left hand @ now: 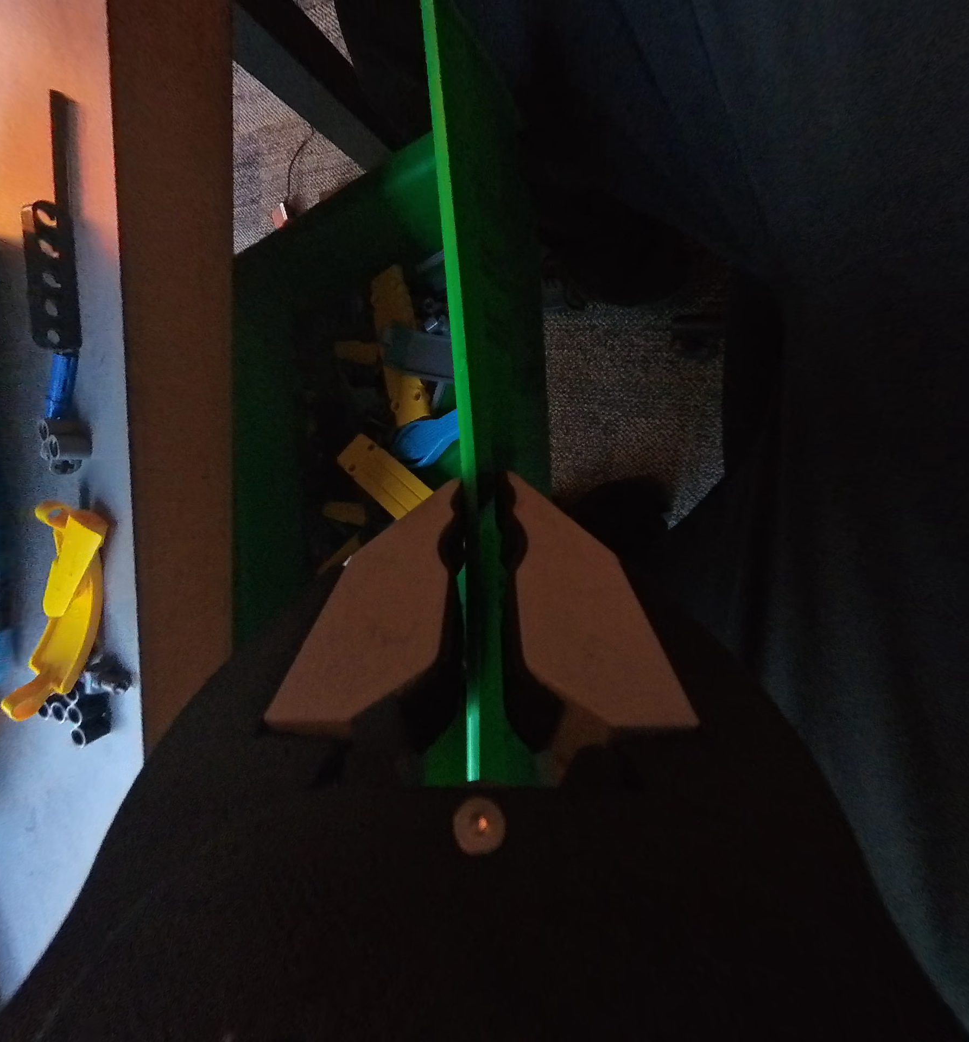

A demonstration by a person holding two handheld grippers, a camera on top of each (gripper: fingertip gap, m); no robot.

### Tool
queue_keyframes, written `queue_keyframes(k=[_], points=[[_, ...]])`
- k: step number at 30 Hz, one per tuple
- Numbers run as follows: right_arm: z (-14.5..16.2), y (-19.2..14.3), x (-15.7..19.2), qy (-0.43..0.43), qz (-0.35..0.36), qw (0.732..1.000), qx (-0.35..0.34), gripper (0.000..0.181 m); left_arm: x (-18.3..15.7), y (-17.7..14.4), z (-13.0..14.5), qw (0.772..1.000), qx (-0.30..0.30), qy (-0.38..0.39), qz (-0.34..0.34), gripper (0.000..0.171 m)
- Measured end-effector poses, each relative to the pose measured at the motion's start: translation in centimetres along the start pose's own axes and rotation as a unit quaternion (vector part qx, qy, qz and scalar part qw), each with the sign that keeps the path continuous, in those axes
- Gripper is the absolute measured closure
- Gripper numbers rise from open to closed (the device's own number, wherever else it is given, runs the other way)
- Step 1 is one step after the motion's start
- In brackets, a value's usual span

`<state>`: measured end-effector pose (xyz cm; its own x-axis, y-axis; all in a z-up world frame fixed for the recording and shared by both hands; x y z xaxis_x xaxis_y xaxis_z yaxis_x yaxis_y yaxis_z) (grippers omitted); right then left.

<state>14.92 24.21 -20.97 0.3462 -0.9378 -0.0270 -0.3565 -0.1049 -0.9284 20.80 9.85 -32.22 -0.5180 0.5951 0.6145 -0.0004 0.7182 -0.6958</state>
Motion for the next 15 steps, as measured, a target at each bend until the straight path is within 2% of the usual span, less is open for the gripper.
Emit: queue_keyframes(k=[7, 15], points=[[-0.2, 0.4, 2.5, -0.007, -0.057, 0.998, 0.003, 0.181, 0.1, -0.1, 0.2, 1.000, 0.002, 0.002, 0.000, 0.164], [0.2, -0.1, 5.4, -0.025, -0.076, 0.997, 0.005, 0.181, 0.2, 0.0, 0.1, 1.000, 0.000, -0.002, -0.001, 0.165]])
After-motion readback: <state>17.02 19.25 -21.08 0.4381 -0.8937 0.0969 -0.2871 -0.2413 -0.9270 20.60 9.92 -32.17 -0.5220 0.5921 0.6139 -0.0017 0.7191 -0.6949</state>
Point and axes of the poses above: each gripper's, where its closed fingertips meet, y out along the fingers, z out of its underside, x = y × z across the jaws, the point moved 5 cm from there along -y, back along the fingers, and after that the axes turned 12 degrees about -z, right-handed, at the moved point
